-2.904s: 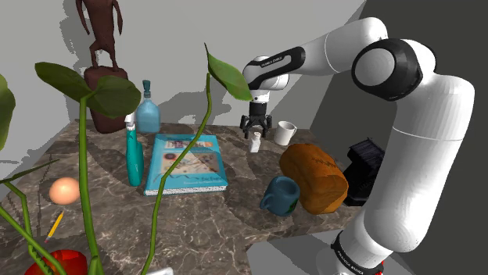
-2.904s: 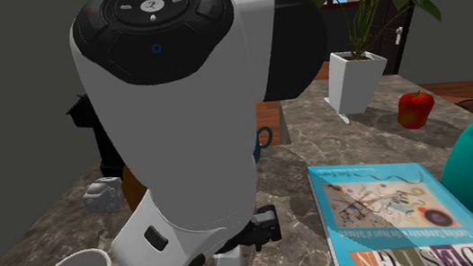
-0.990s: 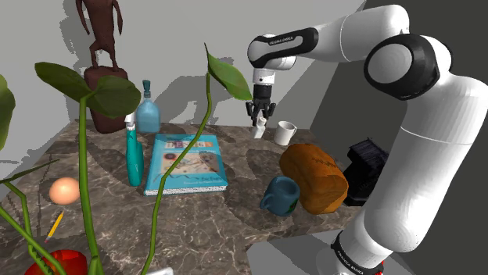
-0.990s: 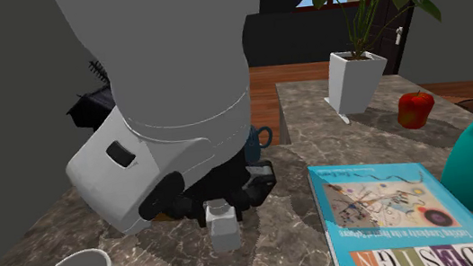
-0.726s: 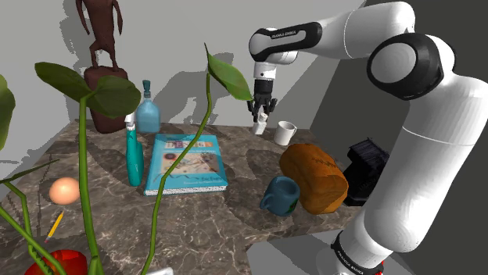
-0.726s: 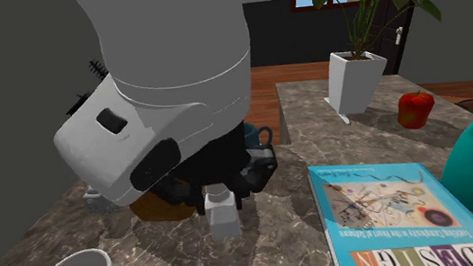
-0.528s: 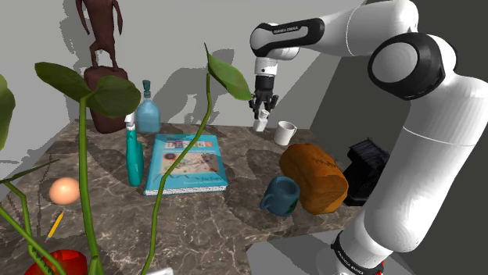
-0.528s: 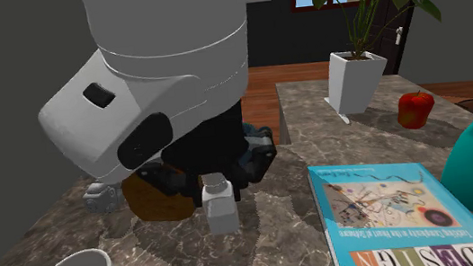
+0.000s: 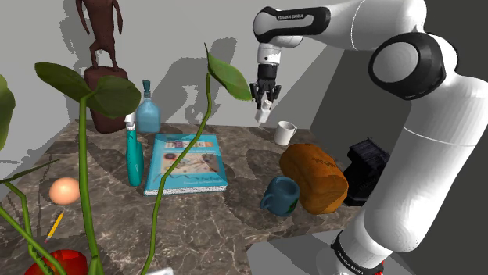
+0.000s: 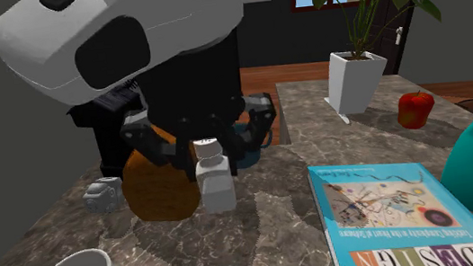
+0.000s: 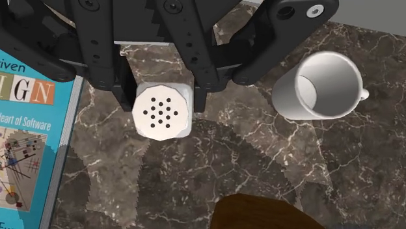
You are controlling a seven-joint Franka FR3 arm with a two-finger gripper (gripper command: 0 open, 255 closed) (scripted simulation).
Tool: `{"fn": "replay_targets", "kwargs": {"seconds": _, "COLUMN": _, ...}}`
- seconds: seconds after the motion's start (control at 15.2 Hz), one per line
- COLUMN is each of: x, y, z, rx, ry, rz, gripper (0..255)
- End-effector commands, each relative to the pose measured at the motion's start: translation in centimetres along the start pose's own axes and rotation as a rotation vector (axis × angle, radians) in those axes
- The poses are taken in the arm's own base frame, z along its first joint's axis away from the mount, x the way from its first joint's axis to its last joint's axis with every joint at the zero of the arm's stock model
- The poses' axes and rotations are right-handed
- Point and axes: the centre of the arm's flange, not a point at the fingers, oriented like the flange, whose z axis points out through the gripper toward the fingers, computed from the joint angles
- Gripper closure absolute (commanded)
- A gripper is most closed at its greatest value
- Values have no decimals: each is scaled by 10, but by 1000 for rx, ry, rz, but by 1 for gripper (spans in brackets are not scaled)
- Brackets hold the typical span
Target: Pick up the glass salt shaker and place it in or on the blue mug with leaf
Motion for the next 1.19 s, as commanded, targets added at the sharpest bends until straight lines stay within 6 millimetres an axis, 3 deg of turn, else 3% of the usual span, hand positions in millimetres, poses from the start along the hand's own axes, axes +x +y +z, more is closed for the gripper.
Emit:
{"fn": "replay_targets", "kwargs": {"seconds": 0.0, "x": -4, "y": 0, "z": -10, "rx": 0, "ry": 0, "rz": 0, "gripper": 255}}
{"fn": "replay_targets", "kwargs": {"seconds": 0.07, "x": -5, "y": 0, "z": -12, "rx": 0, "ry": 0, "rz": 0, "gripper": 255}}
{"fn": "replay_targets", "kwargs": {"seconds": 1.12, "x": -203, "y": -52, "z": 39, "rx": 0, "ry": 0, "rz": 0, "gripper": 255}}
